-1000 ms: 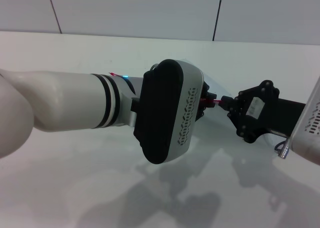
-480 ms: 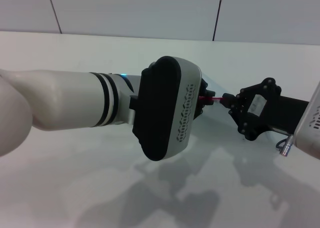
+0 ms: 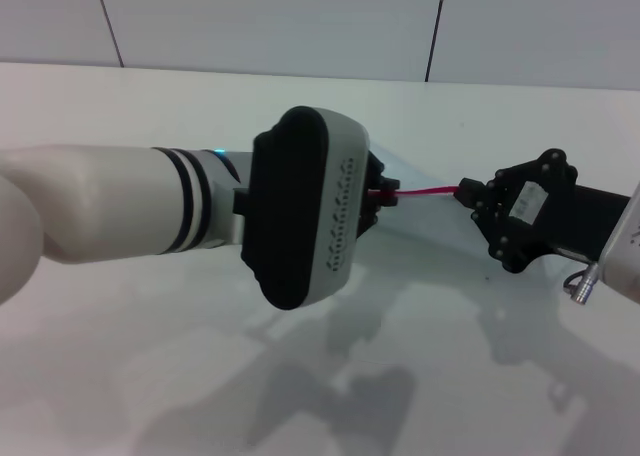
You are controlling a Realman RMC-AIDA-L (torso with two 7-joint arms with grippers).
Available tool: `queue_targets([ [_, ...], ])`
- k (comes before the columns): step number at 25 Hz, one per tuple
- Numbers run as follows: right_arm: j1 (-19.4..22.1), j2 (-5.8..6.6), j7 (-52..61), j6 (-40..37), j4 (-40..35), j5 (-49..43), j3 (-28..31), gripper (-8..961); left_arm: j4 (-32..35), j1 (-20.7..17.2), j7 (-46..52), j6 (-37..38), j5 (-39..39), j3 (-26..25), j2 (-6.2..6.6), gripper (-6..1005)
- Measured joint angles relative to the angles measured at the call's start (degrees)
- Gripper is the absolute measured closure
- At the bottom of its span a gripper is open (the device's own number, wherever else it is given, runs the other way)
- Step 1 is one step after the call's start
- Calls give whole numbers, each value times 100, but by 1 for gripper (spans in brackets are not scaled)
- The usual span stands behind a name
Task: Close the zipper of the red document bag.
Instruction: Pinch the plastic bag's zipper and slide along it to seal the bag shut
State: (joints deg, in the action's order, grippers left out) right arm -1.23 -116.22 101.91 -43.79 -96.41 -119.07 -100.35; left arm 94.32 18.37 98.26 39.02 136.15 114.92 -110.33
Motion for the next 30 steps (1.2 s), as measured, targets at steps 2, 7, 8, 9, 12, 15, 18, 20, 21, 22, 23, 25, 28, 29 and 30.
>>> queue_targets([
  [2,6,-4,-10,37,20,-1,7,802,-23,-67,0,-17,0,-56,-7,917],
  [7,10,-5,-12,76,72,-3,76,799,-41,-262,0,-188,13,-121,-18,917],
  [8,11,-6,-13,109,86,-3,80,799,-44,-310,0,-217,16,-149,-22,916],
  [9,13,-6,-13,141,104,-3,84,798,-49,-368,-1,-244,18,-187,-29,916],
  [12,34,-6,-13,226,145,-4,99,797,-95,-478,0,-290,32,-291,-73,916],
  [15,49,-5,-14,241,155,-4,134,795,-150,-578,0,-303,83,-389,-124,916],
  [18,51,-6,-13,242,193,-4,185,794,-183,-708,0,-304,151,-493,-165,916],
  [20,52,-6,-13,241,223,-3,238,793,-186,-782,2,-304,164,-568,-183,916],
  [21,53,-6,-14,242,233,0,267,792,-186,-818,10,-304,166,-619,-198,916],
  [22,53,-6,-14,242,244,1,288,791,-187,-855,21,-304,166,-671,-211,916],
  [23,53,-6,-14,244,255,1,304,791,-186,-896,35,-304,167,-727,-222,916],
  [25,53,-6,-14,278,290,3,338,790,-186,-965,58,-304,167,-811,-234,916],
  [28,54,-5,-13,326,307,9,375,788,-186,-1064,85,-306,166,-977,-279,915],
  [29,54,-6,-13,327,309,11,378,788,-186,-1084,89,-307,164,-1021,-298,915],
  [30,53,-6,-12,328,319,16,380,787,-186,-1094,92,-307,163,-1057,-311,915],
])
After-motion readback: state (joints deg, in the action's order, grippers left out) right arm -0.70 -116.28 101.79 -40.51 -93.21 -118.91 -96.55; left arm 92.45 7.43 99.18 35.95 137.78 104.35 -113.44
